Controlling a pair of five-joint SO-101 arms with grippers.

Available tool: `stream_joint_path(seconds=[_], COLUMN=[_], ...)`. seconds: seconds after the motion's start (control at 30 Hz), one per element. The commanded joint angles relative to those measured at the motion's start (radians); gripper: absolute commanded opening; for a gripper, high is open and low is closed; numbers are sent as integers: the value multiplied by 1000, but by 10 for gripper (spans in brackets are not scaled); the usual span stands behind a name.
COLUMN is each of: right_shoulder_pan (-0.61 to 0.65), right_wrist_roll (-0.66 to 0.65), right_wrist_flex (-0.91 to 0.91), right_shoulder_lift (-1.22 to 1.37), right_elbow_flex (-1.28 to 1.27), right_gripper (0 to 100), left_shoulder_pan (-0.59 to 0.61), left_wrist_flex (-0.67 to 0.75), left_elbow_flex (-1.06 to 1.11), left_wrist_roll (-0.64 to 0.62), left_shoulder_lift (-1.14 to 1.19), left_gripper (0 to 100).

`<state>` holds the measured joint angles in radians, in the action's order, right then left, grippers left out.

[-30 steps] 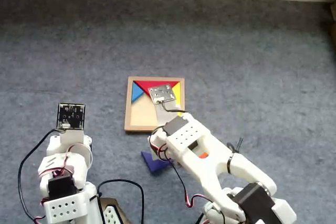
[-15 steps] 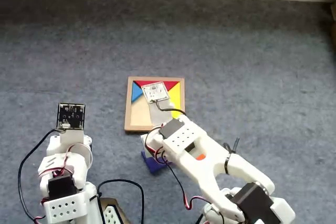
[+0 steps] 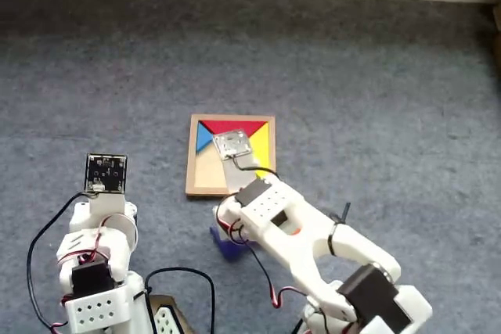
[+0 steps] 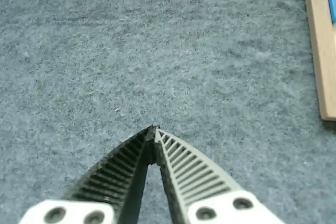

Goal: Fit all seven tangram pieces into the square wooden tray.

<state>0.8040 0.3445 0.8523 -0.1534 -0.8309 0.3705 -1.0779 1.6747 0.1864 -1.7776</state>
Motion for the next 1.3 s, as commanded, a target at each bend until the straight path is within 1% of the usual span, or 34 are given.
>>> stream_joint_path(seconds=[0.0, 0.07, 0.27, 0.33, 0.4, 0.5, 0.57, 0.67, 0.83, 0.93, 1.13, 1.2, 1.27], right_shoulder_pan=[4, 4, -18, -36, -45, -44, -47, -50, -41, -39, -39, -42, -42], right_wrist_roll=[3, 3, 2, 0, -2, -68, -98, -104, -106, -106, -107, -155, -258], right_wrist_flex=[-7, 2, 39, 39, 39, 41, 44, 51, 188, 223, 223, 222, 220], right_shoulder_lift=[87, 122, 124, 124, 124, 124, 122, 122, 107, 42, -127, -160, -168], right_elbow_flex=[12, 38, 90, 93, 96, 93, 93, 91, 128, 168, 177, 179, 179], right_gripper=[274, 274, 269, 225, 156, 50, 1, 7, 7, 7, 7, 7, 7], left_shoulder_pan=[-16, -16, -16, -16, -16, -16, -16, -16, -16, -16, -16, -16, -16], left_wrist_flex=[17, 17, 17, 17, 17, 17, 17, 17, 17, 17, 17, 17, 17], left_elbow_flex=[21, 21, 21, 21, 21, 21, 21, 21, 21, 21, 21, 21, 21], left_wrist_roll=[11, 11, 11, 11, 11, 11, 11, 11, 11, 11, 11, 11, 11], left_shoulder_lift=[-27, -27, -27, -27, -27, -27, -27, -27, -27, -27, -27, -27, -27], left_gripper=[8, 8, 8, 8, 8, 8, 8, 8, 8, 8, 8, 8, 8])
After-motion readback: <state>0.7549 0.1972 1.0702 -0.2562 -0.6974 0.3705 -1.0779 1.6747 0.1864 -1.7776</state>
